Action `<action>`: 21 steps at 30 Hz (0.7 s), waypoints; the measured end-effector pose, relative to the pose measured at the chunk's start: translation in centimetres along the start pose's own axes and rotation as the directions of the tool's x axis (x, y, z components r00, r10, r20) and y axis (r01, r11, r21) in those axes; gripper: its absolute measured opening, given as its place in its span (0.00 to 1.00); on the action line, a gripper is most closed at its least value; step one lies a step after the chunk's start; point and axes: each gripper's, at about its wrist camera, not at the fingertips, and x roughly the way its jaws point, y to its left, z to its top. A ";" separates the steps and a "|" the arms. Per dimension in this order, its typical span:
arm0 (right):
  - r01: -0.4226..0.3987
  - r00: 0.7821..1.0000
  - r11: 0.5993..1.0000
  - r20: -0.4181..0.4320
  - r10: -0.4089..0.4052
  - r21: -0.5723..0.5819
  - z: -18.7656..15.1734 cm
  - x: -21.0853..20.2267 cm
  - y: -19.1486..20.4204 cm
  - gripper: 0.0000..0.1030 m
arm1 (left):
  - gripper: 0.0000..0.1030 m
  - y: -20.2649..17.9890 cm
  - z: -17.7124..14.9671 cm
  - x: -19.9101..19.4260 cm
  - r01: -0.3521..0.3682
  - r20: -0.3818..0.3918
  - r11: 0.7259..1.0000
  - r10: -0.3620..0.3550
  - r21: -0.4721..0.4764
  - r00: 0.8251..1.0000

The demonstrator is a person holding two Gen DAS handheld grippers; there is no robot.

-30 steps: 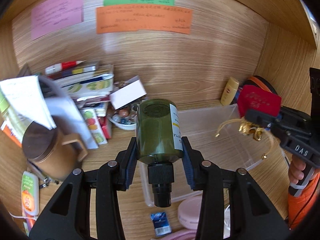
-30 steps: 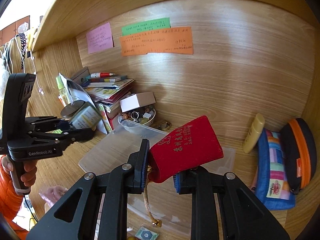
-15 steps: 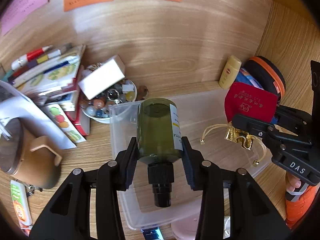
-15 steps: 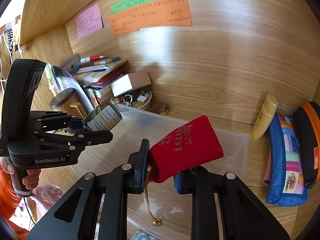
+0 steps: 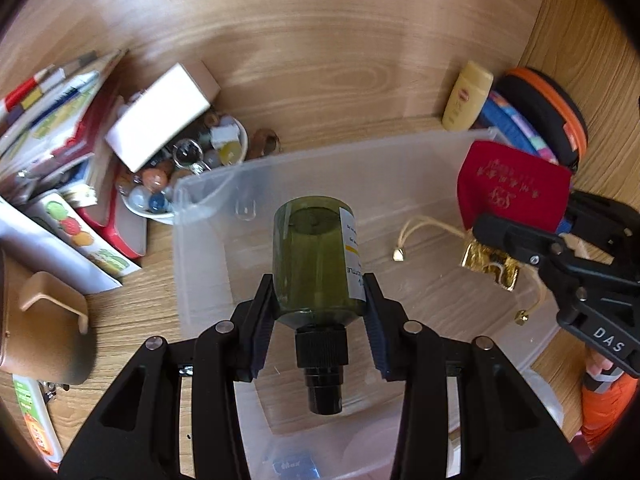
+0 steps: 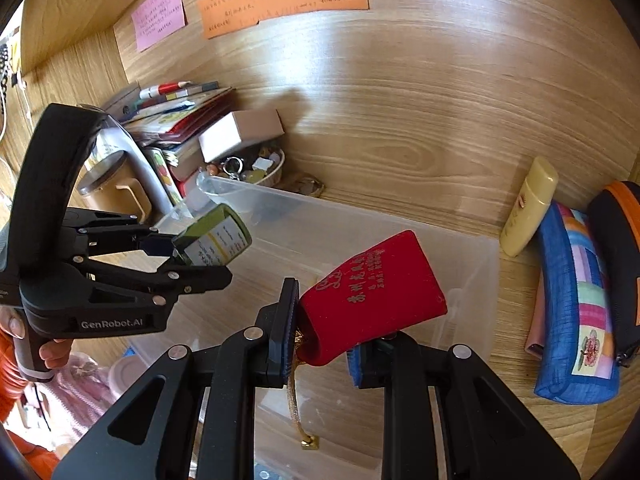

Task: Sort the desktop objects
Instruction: 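Carry the green bottle and red pouch over the clear plastic box with both grippers, then open both grippers to drop the bottle and pouch into the clear box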

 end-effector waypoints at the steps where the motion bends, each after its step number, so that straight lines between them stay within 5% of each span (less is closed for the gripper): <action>1: 0.002 1.000 1.000 -0.007 -0.002 -0.002 -0.1 0.1 0.0 0.19 | 0.40 -0.3 0.0 0.0 -0.015 0.001 1.000 0.015 0.016 1.000; 15: 0.007 0.997 0.999 -0.075 -0.009 -0.035 -0.6 1.3 0.4 0.19 | 0.40 -2.0 -0.1 0.1 -0.053 -0.013 0.996 0.054 0.073 0.998; 21: 0.037 0.997 0.998 -0.069 -0.040 -0.046 -0.6 0.8 0.4 0.47 | 0.40 -2.3 -0.4 -0.3 -0.058 -0.010 0.996 0.059 0.073 0.998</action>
